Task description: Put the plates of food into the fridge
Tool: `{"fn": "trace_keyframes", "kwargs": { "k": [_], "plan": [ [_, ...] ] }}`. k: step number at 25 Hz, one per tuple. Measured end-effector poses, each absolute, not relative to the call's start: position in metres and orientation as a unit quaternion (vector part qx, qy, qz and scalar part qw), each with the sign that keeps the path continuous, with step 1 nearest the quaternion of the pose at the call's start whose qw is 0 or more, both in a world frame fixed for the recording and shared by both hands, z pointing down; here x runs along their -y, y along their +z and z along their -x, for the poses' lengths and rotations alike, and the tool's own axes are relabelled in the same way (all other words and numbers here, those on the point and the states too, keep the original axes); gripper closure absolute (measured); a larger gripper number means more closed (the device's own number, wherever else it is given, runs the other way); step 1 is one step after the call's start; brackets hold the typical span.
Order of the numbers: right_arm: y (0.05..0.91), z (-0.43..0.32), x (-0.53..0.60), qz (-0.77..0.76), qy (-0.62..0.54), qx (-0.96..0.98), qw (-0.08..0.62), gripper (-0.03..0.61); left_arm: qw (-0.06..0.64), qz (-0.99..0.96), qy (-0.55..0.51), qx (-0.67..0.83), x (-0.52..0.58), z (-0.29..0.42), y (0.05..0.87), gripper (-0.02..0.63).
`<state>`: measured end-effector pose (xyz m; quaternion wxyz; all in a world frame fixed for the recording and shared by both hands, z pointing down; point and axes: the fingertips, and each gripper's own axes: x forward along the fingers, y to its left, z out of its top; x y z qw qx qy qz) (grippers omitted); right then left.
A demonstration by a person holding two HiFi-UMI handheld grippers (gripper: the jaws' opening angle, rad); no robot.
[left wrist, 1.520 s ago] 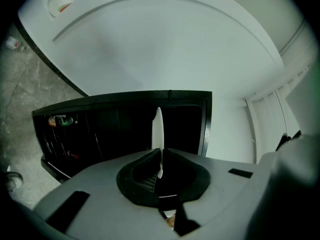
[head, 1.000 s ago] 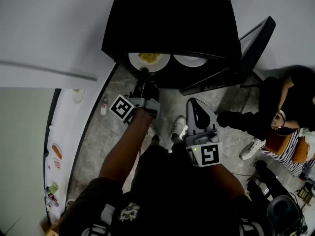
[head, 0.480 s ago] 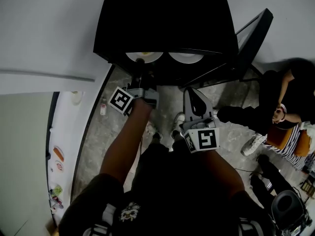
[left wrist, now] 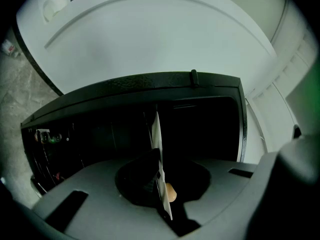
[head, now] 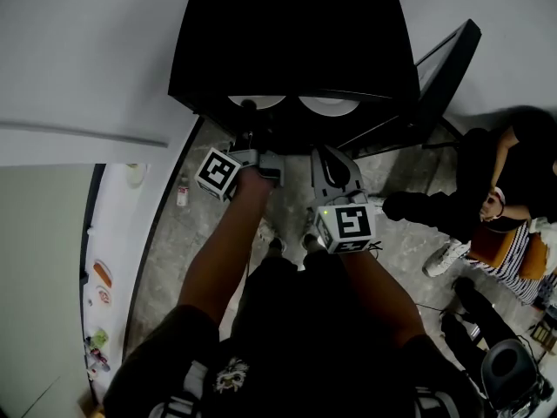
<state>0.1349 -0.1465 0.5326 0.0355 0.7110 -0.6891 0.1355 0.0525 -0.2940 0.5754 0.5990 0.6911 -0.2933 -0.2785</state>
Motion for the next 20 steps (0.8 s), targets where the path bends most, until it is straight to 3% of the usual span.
{"fn": "trace_keyframes", "kwargs": {
  "k": [4,8,12,16,20],
  "plan": [
    [0.531,-0.136,0.148,-0.714,0.134,0.686,0.037,0.552,0.591,-0.695,-0.272,0.307,0.295,-0.05,0.577,0.571],
    [0.529,-0.136,0.148,-0.718,0.145,0.68,0.033,0.552,0.581,-0.704,-0.252,0.32,0.288,-0.043,0.579,0.477],
    [0.525,-0.135,0.147,-0.72,0.135,0.679,0.038,0.552,0.549,-0.735,-0.235,0.321,0.269,-0.033,0.567,0.463],
    [0.512,-0.131,0.148,-0.72,0.122,0.682,0.028,0.552,0.481,-0.792,-0.191,0.323,0.243,-0.02,0.55,0.472],
    [0.494,-0.127,0.146,-0.721,0.1,0.686,0.014,0.552,0.353,-0.872,-0.136,0.311,0.211,-0.017,0.517,0.506]
  ]
}}
